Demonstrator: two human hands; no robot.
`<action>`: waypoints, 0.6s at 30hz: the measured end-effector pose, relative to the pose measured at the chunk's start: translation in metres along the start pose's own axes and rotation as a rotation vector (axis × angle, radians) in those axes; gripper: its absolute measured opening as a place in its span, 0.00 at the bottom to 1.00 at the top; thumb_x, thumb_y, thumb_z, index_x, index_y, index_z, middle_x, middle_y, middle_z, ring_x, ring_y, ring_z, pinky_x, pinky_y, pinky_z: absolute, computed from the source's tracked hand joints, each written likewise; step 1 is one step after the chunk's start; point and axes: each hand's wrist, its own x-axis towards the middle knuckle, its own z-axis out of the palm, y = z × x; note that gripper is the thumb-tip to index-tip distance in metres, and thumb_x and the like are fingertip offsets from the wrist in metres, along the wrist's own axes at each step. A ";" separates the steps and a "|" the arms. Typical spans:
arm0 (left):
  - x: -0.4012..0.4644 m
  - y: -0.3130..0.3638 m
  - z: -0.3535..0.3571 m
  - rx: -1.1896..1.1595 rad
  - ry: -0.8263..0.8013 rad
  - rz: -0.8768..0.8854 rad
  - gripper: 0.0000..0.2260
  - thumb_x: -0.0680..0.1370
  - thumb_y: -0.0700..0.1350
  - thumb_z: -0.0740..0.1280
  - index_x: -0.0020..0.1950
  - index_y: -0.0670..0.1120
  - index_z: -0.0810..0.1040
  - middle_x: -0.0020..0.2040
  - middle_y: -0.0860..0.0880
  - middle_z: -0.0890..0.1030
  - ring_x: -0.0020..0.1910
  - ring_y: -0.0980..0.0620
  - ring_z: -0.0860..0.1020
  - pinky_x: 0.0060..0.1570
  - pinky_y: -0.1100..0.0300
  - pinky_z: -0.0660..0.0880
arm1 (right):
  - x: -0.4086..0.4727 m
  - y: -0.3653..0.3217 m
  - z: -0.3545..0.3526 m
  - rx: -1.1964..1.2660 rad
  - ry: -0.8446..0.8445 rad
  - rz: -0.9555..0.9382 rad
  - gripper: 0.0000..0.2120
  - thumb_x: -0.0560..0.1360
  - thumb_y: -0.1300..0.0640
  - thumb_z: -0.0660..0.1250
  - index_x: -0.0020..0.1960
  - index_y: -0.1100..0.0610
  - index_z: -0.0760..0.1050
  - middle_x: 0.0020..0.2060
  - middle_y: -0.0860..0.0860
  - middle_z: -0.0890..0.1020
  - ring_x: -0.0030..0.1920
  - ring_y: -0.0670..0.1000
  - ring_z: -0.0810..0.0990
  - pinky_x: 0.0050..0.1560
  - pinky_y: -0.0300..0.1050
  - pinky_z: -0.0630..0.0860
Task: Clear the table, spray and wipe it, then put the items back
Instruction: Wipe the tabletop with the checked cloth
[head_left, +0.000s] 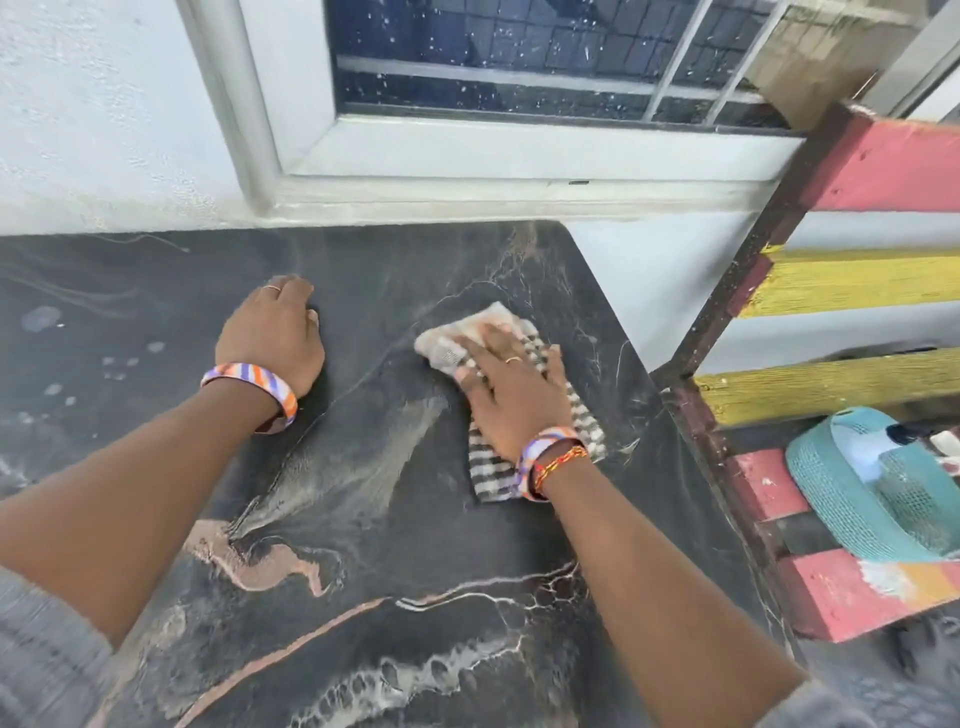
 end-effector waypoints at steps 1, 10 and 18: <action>0.004 0.000 0.003 -0.009 0.011 -0.021 0.16 0.78 0.38 0.56 0.65 0.37 0.70 0.68 0.37 0.71 0.66 0.37 0.69 0.62 0.46 0.68 | 0.013 0.022 -0.007 -0.004 0.028 0.145 0.22 0.81 0.47 0.49 0.74 0.40 0.55 0.76 0.44 0.55 0.77 0.46 0.51 0.74 0.62 0.38; 0.014 0.002 0.019 0.020 0.081 -0.102 0.16 0.79 0.38 0.54 0.66 0.38 0.70 0.70 0.39 0.70 0.68 0.38 0.67 0.67 0.49 0.63 | 0.136 0.074 -0.036 -0.021 0.105 0.485 0.24 0.81 0.48 0.46 0.76 0.44 0.51 0.77 0.48 0.50 0.77 0.53 0.49 0.75 0.61 0.42; 0.015 -0.001 0.023 0.024 0.102 -0.123 0.19 0.76 0.41 0.52 0.65 0.41 0.71 0.71 0.43 0.70 0.70 0.43 0.67 0.69 0.53 0.62 | 0.178 -0.070 0.014 0.185 0.174 0.144 0.26 0.75 0.55 0.57 0.70 0.64 0.60 0.65 0.61 0.74 0.69 0.59 0.68 0.75 0.53 0.52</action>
